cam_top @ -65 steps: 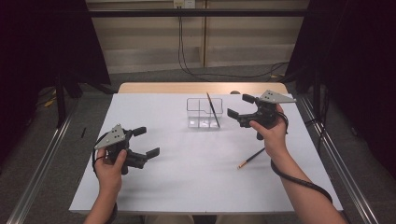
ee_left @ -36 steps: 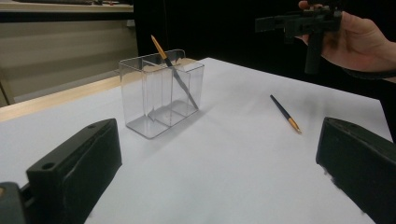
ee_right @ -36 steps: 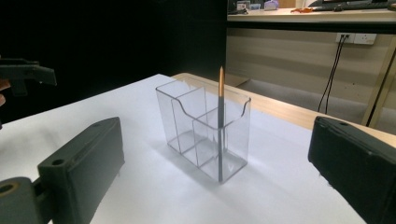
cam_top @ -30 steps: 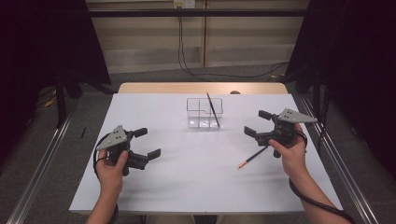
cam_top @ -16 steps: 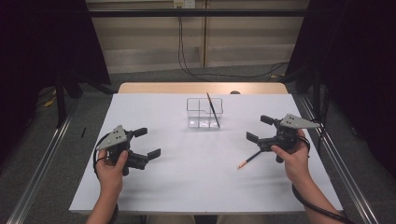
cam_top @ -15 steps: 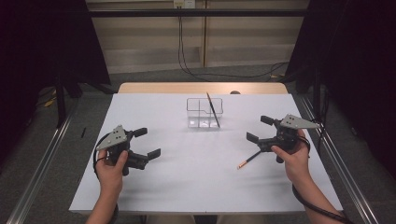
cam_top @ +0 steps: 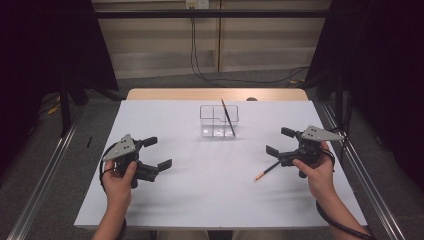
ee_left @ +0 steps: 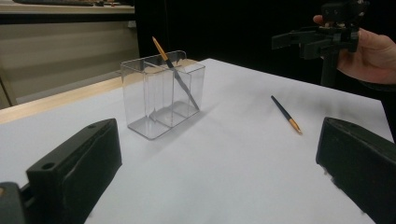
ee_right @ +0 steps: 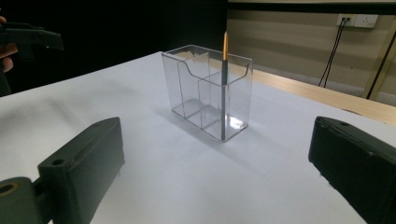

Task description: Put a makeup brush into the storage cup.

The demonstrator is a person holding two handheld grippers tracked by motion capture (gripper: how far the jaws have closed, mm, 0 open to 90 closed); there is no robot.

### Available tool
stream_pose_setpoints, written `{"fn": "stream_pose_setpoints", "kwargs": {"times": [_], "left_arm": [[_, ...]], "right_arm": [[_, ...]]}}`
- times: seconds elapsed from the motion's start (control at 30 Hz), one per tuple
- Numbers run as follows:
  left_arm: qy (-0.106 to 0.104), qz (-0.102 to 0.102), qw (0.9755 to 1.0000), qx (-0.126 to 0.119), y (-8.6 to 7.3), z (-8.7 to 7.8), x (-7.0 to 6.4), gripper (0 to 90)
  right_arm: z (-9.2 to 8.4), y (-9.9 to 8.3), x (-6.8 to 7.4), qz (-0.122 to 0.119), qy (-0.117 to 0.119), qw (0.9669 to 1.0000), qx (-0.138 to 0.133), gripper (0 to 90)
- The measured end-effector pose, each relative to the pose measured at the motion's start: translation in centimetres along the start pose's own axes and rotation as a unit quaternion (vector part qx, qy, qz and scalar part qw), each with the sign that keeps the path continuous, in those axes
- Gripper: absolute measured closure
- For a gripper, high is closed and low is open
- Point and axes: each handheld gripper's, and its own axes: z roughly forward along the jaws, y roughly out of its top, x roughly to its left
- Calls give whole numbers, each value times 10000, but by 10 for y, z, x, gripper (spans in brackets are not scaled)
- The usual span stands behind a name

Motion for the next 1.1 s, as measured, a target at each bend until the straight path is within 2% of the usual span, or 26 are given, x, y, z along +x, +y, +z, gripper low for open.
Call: {"fn": "stream_pose_setpoints", "kwargs": {"times": [0.23,0.4,0.53,0.77,0.93,1.1], "left_arm": [[11,-8,10000,-14,0,-1,0,1],[15,-26,10000,-9,-1,0,0,1],[14,-25,10000,-9,0,0,0,1],[-23,-16,10000,5,-1,1,0,1],[-22,12,10000,34,-1,1,0,1],[-17,-6,10000,40,-1,2,0,1]], "right_arm": [[0,0,-2,-26,27,9998,220,33],[1,0,-6,73,41,9986,514,28],[1,-1,-7,98,41,9979,634,28],[2,1,-9,38,73,9963,852,26],[4,3,-10,-19,167,9935,1128,36],[8,4,-11,-110,210,9886,1489,35]]}}
